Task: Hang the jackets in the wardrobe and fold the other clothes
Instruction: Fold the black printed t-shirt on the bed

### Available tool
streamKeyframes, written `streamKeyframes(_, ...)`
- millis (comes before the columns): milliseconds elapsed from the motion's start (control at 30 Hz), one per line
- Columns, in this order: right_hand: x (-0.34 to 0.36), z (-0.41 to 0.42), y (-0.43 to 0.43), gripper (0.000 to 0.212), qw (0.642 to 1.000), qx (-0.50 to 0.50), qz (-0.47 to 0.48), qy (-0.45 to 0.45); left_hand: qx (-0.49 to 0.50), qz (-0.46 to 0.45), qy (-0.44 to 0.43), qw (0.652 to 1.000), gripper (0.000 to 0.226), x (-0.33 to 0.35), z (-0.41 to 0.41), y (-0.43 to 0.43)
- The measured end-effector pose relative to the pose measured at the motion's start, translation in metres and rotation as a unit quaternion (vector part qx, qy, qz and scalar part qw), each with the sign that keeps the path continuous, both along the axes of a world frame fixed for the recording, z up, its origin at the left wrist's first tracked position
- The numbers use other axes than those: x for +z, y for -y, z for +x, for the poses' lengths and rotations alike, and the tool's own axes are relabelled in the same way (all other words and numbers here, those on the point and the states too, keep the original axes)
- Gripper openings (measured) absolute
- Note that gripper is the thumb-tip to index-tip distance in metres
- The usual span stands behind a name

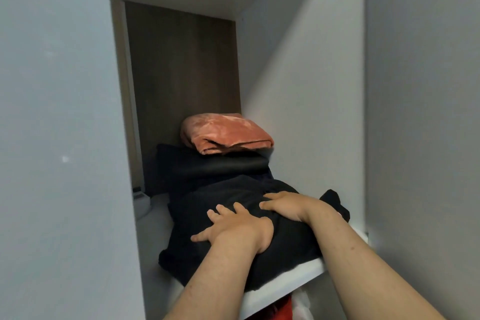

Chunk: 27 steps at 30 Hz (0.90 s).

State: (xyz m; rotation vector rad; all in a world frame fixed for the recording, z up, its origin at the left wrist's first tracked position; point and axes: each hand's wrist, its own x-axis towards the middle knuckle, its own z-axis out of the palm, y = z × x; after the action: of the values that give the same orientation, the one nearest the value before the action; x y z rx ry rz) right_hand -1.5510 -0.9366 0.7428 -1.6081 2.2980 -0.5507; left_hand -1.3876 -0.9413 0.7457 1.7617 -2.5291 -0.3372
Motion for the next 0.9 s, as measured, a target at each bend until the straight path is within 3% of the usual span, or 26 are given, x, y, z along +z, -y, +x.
streamKeyframes(300, -0.011, -0.009, 0.000, 0.076, 0.999, -0.022, -0.022, 0.005, -0.001, 0.004, 0.003, 1.000, 0.075, -0.005, -0.001, 0.004)
streamKeyframes(400, -0.010, -0.006, -0.006, 0.071, 0.998, -0.029, -0.048, -0.009, -0.007, -0.006, -0.005, 1.000, 0.074, -0.004, 0.002, 0.001)
streamKeyframes(500, -0.008, 0.002, -0.020, 0.052, 0.991, -0.041, -0.126, -0.008, -0.022, -0.054, -0.029, 0.998, 0.071, -0.006, 0.009, -0.005)
streamKeyframes(633, -0.009, 0.016, -0.058, 0.030, 0.973, -0.078, -0.214, -0.017, -0.082, -0.106, -0.067, 0.989, 0.066, -0.012, 0.025, -0.028)
streamKeyframes(900, -0.039, 0.065, -0.152, 0.041, 0.954, -0.162, -0.227, -0.107, -0.229, -0.206, -0.075, 0.948, 0.070, -0.034, 0.063, -0.058)
